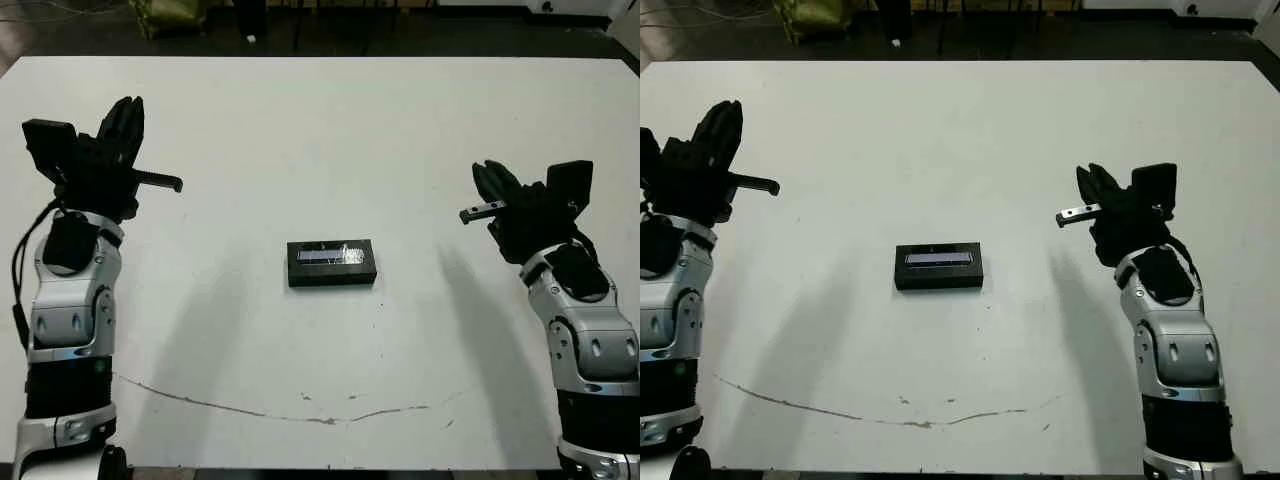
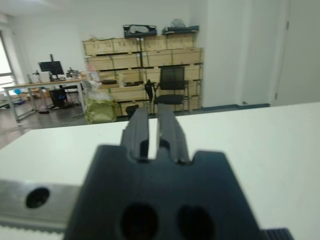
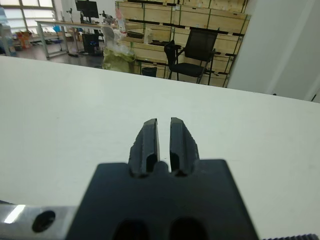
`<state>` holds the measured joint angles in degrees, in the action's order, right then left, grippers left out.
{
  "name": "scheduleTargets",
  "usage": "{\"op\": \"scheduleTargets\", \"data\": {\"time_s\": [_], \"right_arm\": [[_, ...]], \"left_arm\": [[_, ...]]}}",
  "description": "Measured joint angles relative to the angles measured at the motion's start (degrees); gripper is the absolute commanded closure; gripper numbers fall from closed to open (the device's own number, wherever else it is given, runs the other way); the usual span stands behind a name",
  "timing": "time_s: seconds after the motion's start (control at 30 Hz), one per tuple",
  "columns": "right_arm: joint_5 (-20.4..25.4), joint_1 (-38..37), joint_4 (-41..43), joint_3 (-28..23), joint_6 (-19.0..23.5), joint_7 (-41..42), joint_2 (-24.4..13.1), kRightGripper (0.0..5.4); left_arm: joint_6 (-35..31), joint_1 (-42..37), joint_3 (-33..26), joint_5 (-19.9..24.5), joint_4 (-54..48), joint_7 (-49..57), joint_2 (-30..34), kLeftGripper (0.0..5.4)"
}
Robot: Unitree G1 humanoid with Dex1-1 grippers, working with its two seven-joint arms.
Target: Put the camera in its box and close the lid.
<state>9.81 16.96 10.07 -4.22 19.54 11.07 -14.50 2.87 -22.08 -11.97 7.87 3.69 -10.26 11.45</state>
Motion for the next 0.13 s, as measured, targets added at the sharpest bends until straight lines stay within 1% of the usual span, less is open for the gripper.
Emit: {"op": "scheduleTargets", "data": {"time_s": [0.07,0.13], "right_arm": [[-0.76,-0.29,-0.06,0.33,-0.87,-0.05,0.30,5.40],[-1.16,-0.68,-0.26,0.43,-1.25,-0.02,0.35,5.40]], "left_arm": [[1.98,0.48,0.86,-0.67,1.24,0.74,-0.62,5.39],[2.57,1.45,1.38,-0.70,1.65,1.38,-1.51,5.39]]}}
